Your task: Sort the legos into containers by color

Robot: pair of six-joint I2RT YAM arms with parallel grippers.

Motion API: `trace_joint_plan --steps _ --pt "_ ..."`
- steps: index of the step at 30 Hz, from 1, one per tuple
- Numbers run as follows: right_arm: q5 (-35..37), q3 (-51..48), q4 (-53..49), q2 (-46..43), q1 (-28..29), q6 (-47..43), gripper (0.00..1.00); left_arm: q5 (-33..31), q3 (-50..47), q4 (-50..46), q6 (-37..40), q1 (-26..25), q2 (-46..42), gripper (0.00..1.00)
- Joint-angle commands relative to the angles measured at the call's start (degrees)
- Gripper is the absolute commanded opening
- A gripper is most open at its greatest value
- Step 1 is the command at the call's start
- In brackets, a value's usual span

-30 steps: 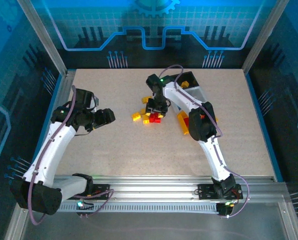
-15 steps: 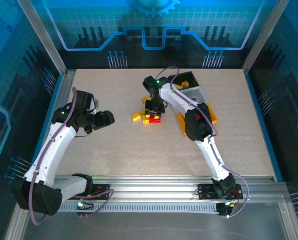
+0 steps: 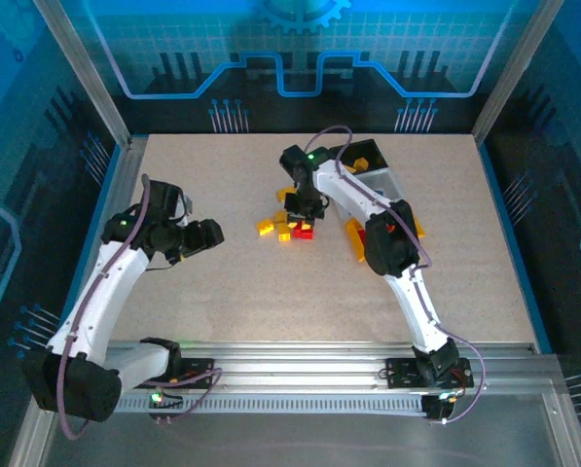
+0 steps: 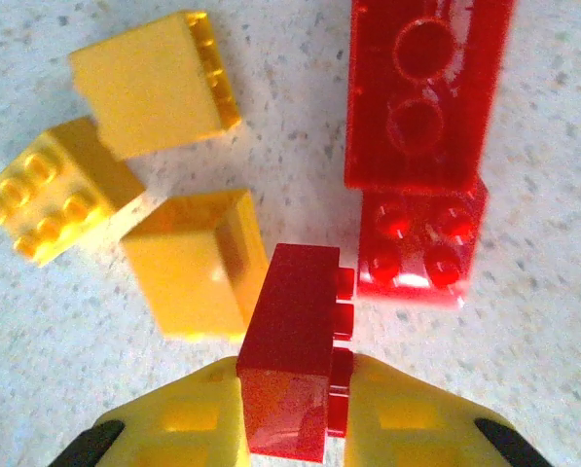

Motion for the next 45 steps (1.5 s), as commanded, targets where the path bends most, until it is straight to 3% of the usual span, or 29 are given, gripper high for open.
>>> trace_joint_plan --steps 1,9,13,17,21,27,32,38,45 --pt "0.2 -3.4 0.8 -10.3 0.0 -0.6 0.21 4.5 -2.9 3.2 -2.9 0.6 0.2 0.78" --pt "2.0 -19.5 3.8 -27.3 -7.6 -2.6 0.21 14.2 -10.5 14.6 -12.9 1.2 2.9 0.81" --pt "4.2 -29.0 4.2 -35.1 -14.7 -5.8 0.21 19.5 -15.2 22.8 -20.3 1.2 3.9 0.89" --pt "5.1 -37.6 5.0 -41.0 -21.5 -9.1 0.21 21.2 -18.9 28.3 -24.6 1.1 3.9 0.99" --pt "3.4 -44.2 7.0 -43.4 -25.2 -10.8 0.22 21.5 -20.2 29.3 -24.8 0.9 3.9 0.99" --pt "1.9 -47.8 9.8 -42.4 -25.8 -10.3 0.26 21.7 -20.1 29.0 -23.8 0.4 4.3 0.99" --pt "2.3 -45.6 9.4 -40.7 -25.8 -10.4 0.4 21.7 -18.4 27.4 -22.3 -0.1 5.3 0.99" --pt "3.5 -42.9 8.4 -40.7 -25.3 -9.9 0.47 21.4 -18.4 26.7 -21.6 -0.3 5.3 0.99" --pt "0.7 -37.4 8.9 -36.9 -15.9 -10.8 0.51 21.6 -19.5 27.5 -22.1 -0.3 5.7 0.99"
